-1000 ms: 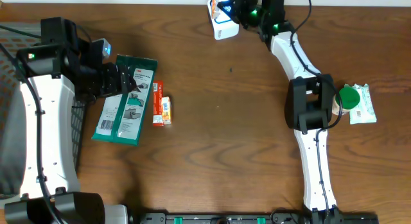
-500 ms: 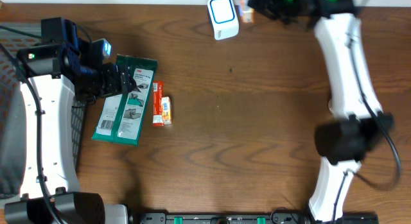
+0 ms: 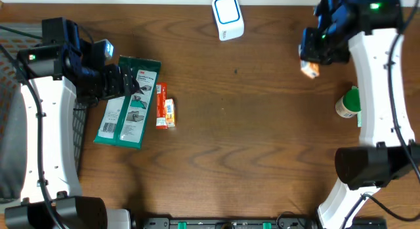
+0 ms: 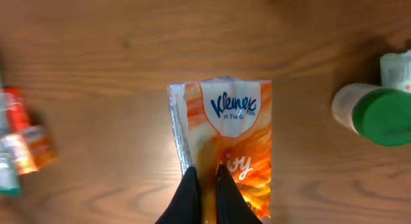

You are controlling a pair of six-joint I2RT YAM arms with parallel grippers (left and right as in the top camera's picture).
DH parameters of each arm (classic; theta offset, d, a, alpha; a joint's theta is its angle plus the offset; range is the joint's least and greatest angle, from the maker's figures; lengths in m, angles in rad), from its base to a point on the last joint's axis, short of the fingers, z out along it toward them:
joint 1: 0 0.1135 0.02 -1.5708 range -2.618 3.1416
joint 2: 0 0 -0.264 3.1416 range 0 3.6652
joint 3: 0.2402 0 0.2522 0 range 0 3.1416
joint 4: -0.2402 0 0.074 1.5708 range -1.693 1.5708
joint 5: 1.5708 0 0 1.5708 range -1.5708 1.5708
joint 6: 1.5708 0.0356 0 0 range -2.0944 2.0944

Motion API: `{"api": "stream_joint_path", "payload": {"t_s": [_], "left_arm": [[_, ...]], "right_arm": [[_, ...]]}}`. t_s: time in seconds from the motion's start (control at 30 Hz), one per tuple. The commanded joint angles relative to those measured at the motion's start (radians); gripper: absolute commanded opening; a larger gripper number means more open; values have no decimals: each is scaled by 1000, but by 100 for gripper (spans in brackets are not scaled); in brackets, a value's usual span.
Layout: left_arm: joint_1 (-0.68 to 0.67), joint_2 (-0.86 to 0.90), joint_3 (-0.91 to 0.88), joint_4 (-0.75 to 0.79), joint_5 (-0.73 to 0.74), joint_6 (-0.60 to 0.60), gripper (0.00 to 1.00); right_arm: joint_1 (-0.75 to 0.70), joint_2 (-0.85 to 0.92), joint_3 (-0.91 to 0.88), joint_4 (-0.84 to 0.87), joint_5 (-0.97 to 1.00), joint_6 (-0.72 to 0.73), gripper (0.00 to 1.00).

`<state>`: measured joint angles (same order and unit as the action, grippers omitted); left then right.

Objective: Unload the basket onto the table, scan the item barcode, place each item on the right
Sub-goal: 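Carry the tissue pack right and lower it onto the table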

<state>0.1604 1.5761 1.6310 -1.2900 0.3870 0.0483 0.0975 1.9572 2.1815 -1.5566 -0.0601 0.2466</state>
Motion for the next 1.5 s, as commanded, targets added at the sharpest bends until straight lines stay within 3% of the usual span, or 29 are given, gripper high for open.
{"api": "stream_joint_path", "payload": {"t_s": [0.0,0.3,0.43,0.53,0.57,0.63,0.87,1.0,1.07,1.17,1.33,1.47], "left_arm": [[1,-14,0,-4,6,-5,87],[1,-14,0,-4,6,-5,87],[1,-14,0,-4,6,-5,87],[1,-14,0,-4,6,-5,87],[1,-14,0,-4,6,-5,87],[1,-14,0,-4,6,-5,87],[1,-14,0,-4,6,-5,87],[1,-14,0,-4,6,-5,87],[1,-14,0,-4,5,-5,87],[1,-14,0,-4,6,-5,87],[1,-14,0,-4,6,-5,87],[1,-14,0,-4,6,-5,87]], "right_arm": [[-20,18,-188,76,69,-23,1],[-65,18,-572,389,318,-24,1],[-80,18,-688,525,333,-60,13],[-86,18,-742,602,333,-77,42],[-87,18,-755,622,333,-77,56],[-87,18,-765,634,333,-77,99],[-83,13,-747,604,291,-81,97],[-82,6,-736,607,6,-85,83],[-83,6,-736,636,-155,-88,72],[-79,6,-737,661,-261,-87,64],[-51,8,-747,676,-241,-85,64],[-26,8,-813,727,-103,-78,64]]}}
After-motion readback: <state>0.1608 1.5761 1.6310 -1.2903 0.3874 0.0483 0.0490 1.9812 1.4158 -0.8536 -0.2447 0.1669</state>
